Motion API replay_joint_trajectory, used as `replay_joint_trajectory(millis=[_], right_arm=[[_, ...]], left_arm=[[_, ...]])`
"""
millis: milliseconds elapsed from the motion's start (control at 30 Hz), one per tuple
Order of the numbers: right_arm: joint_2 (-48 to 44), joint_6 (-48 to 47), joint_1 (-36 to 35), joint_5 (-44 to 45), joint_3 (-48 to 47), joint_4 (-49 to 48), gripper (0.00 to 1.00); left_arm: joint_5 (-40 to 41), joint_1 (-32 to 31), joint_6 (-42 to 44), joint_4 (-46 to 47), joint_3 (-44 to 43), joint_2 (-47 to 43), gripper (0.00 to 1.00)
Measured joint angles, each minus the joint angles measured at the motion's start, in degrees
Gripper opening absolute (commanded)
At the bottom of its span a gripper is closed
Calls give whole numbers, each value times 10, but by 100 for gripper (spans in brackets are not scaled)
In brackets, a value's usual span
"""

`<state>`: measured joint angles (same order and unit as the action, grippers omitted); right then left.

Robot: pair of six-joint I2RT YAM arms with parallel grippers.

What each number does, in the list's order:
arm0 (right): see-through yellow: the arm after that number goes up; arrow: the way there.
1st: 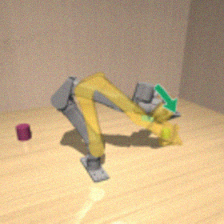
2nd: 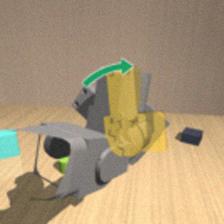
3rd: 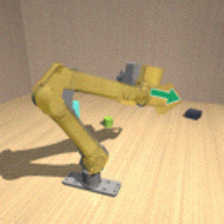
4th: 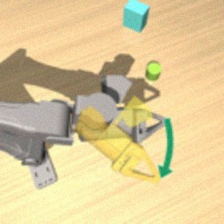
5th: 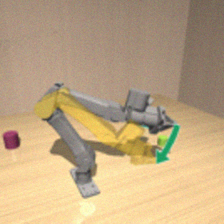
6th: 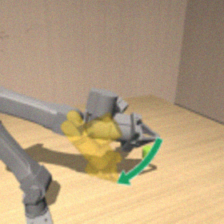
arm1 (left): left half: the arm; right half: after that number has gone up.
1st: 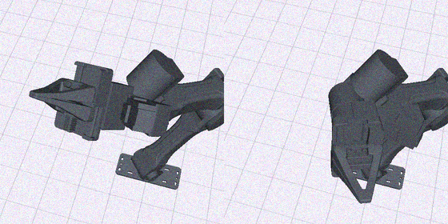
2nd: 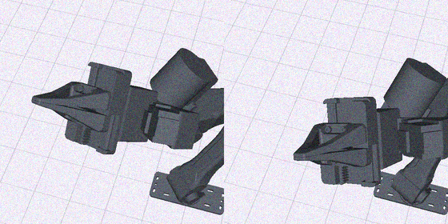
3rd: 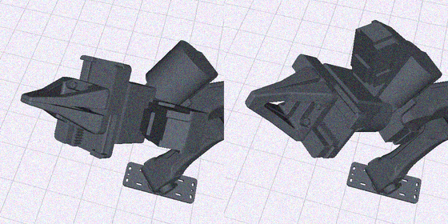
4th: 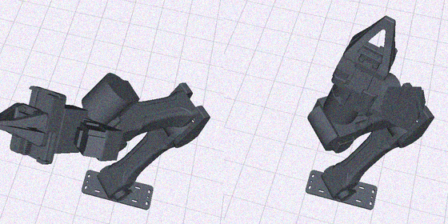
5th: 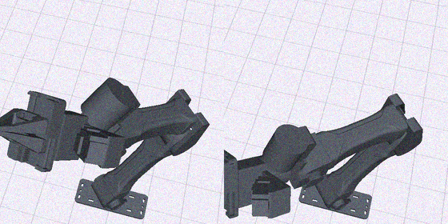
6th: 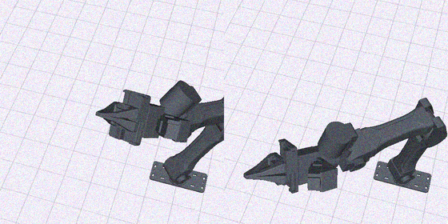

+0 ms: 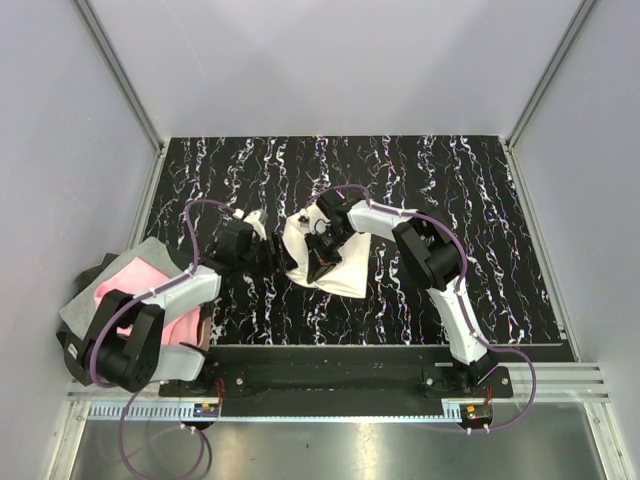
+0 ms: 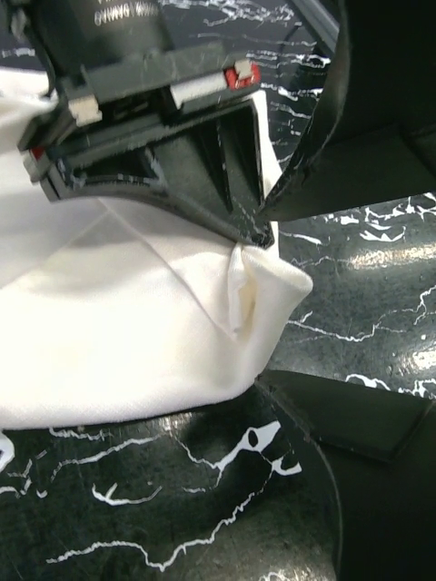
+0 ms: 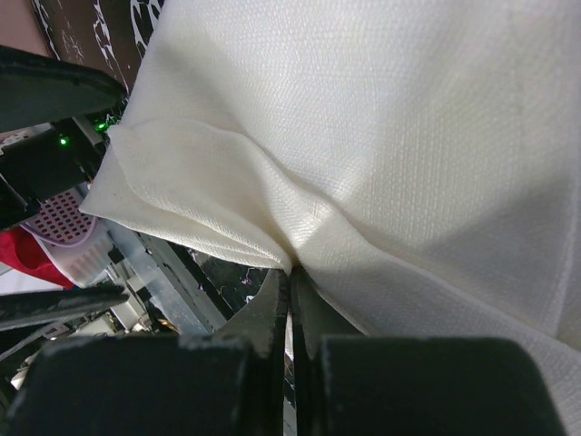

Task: Fold the napkin, place the utensils inside, and roll it up
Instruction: Roll the napkin with the utensil

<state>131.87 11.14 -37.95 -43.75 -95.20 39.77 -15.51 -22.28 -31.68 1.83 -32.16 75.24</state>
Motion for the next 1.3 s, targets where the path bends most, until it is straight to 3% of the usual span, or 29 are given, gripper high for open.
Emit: replay_joint_trajectory(millis=[667,1033,1167,1300], right_arm=[[2,3,2,-8,0,0,0],[3,3,2,-9,0,0,0],[3,3,2,-9,0,0,0],[2,1,2,-7,0,2,4]], left_arm=[[10,-1,28,-21,-36,63,53],[12,-1,25,-24,-43,84,18],[14,-1,21,-34,-55,91,1],[16,-2,21,-55,-70,101,0]])
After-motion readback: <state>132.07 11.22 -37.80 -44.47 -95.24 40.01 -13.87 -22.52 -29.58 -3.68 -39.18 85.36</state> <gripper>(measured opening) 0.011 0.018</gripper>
